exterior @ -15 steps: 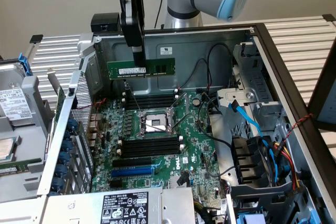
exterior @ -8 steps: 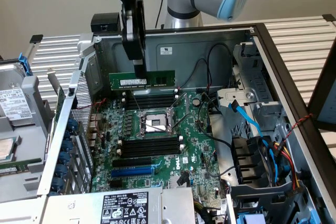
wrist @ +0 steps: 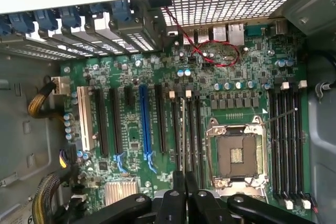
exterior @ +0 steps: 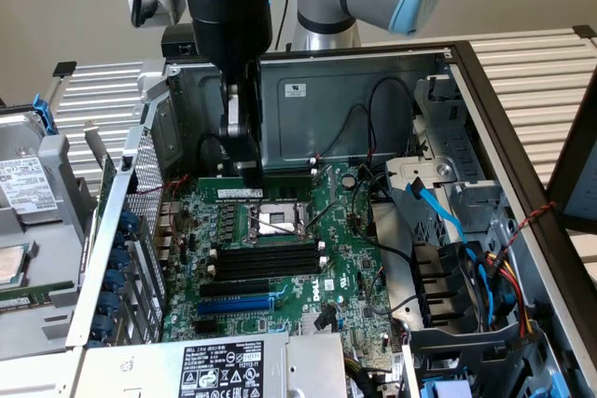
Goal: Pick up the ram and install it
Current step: 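Insert the ram into the slot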
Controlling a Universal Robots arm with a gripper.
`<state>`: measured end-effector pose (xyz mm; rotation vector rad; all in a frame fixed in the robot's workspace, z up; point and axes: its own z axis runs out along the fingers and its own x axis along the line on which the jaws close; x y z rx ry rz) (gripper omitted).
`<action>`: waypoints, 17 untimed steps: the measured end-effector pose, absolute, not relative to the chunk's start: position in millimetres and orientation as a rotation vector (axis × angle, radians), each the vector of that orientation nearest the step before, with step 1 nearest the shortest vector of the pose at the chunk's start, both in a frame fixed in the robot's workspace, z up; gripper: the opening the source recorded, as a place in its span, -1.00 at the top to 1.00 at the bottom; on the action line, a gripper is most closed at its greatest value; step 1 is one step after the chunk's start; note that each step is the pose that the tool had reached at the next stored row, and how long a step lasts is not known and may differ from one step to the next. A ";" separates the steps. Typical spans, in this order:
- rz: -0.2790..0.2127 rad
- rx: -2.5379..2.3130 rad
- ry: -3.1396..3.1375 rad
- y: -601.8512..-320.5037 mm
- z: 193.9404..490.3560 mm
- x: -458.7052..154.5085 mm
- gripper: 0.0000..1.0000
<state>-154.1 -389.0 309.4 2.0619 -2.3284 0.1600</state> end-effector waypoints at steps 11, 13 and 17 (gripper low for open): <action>0.158 2.028 -2.357 -389.6 289.5 -148.8 0.76; 0.158 2.028 -2.357 -390.7 285.8 -148.8 0.76; 0.158 2.038 -2.348 -392.2 278.6 -148.9 0.76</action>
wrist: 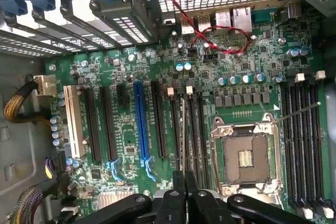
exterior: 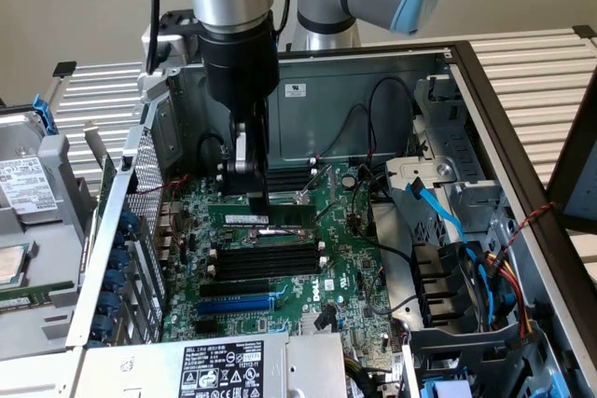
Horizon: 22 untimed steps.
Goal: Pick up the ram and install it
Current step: 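Insert the ram into the slot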
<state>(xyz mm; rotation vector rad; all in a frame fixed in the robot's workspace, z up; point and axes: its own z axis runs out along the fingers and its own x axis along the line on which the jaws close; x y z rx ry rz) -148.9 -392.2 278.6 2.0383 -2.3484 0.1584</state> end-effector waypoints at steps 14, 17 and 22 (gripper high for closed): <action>0.159 2.133 -2.267 -393.0 253.0 -147.1 0.76; 0.159 2.141 -2.261 -393.1 251.5 -147.0 0.76; 0.158 2.144 -2.256 -395.4 248.9 -146.1 0.76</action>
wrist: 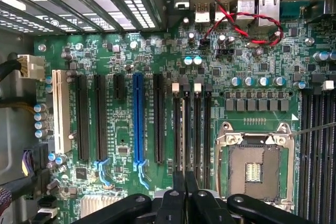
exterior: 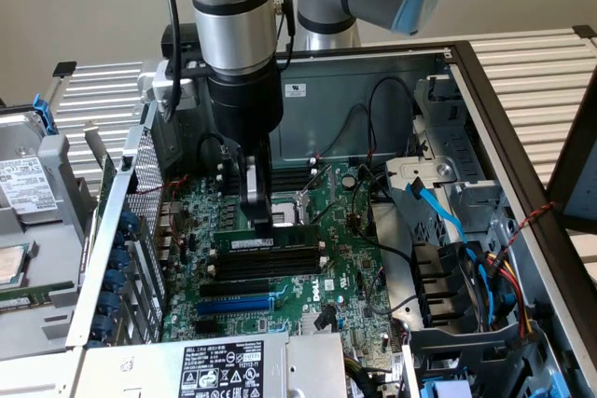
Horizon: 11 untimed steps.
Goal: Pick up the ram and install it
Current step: 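Insert the ram into the slot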
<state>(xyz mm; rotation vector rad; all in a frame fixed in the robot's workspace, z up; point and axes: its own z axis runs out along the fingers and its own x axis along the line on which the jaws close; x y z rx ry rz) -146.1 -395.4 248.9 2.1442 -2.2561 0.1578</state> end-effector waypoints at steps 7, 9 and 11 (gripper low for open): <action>0.150 2.141 -2.253 -397.7 246.2 -146.1 0.76; 0.147 2.140 -2.252 -398.3 244.9 -146.2 0.76; 0.147 2.140 -2.251 -398.3 244.9 -146.2 0.76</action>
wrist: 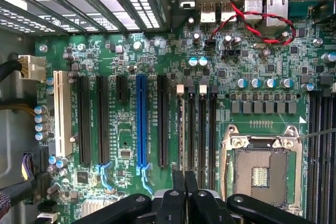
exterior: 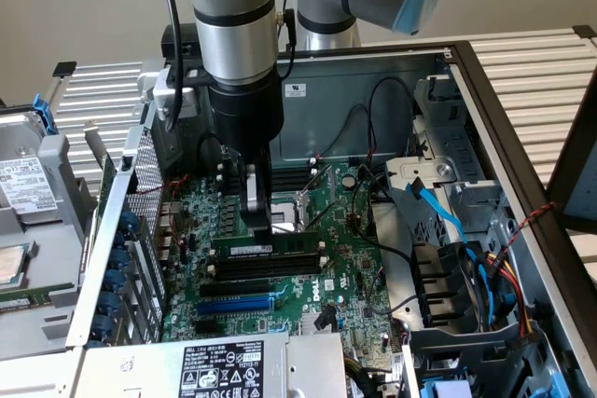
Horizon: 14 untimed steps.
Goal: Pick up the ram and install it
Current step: 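Insert the ram into the slot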
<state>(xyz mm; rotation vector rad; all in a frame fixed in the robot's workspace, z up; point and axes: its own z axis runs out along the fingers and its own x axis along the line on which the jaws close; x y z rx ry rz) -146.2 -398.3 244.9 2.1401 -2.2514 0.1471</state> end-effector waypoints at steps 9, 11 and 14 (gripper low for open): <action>0.140 2.139 -2.252 -399.1 242.7 -146.1 0.76; 0.140 2.139 -2.253 -399.1 241.5 -146.0 0.76; 0.140 2.138 -2.252 -399.2 240.5 -146.1 0.76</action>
